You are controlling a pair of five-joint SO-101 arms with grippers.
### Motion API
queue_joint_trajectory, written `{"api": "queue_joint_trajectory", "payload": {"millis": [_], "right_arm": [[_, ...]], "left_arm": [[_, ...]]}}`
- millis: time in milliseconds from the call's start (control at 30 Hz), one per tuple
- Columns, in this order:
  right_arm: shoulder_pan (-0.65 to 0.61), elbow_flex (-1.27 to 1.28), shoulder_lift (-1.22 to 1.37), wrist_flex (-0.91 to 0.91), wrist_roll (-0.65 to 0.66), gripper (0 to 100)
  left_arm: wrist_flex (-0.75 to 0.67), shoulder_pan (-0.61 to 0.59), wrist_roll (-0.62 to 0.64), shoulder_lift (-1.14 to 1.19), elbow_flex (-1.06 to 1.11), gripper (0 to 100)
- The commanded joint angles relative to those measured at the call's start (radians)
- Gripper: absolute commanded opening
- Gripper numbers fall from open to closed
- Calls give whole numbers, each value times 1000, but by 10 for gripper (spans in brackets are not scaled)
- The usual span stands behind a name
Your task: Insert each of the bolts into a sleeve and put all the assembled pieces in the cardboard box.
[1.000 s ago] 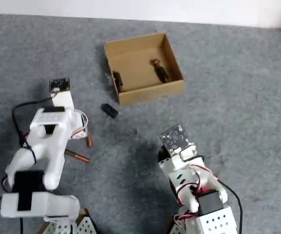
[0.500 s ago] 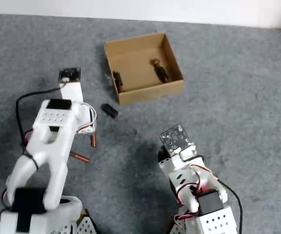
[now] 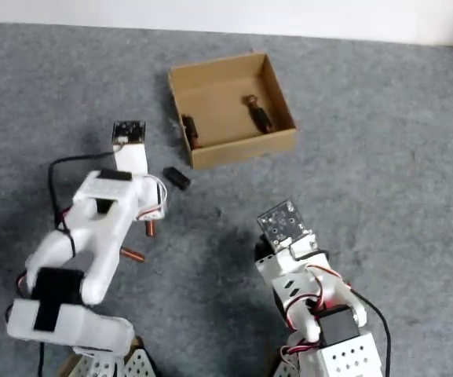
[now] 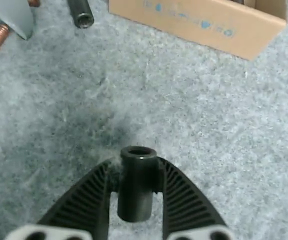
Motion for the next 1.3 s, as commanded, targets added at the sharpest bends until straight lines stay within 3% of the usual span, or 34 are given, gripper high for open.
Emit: {"api": "queue_joint_trajectory", "payload": {"millis": [0, 67, 167, 500, 700, 867, 1033, 1133, 1267], "right_arm": [[8, -4, -10, -27, 9, 5], [8, -4, -10, -27, 9, 5], [8, -4, -10, -27, 9, 5], [8, -4, -10, -27, 9, 5], [8, -13, -28, 39, 5, 5], [5, -13, -205, 87, -43, 5], [-110, -16, -182, 42, -41, 5], [-191, -64, -185, -15, -48, 5], [-277, -113, -185, -84, -114, 5]], "left_arm": [[114, 19, 3, 94, -139, 163], [184, 22, 3, 130, -191, 136], [221, 22, -3, 168, -232, 0], [328, 25, -5, 88, -237, 5], [471, 105, 2, -326, -232, 5], [477, 199, 2, -774, -231, 5], [479, 257, -2, -1055, -176, 5], [368, 291, -5, -1182, -58, 5], [63, 315, -5, -1363, 205, 5]]}}
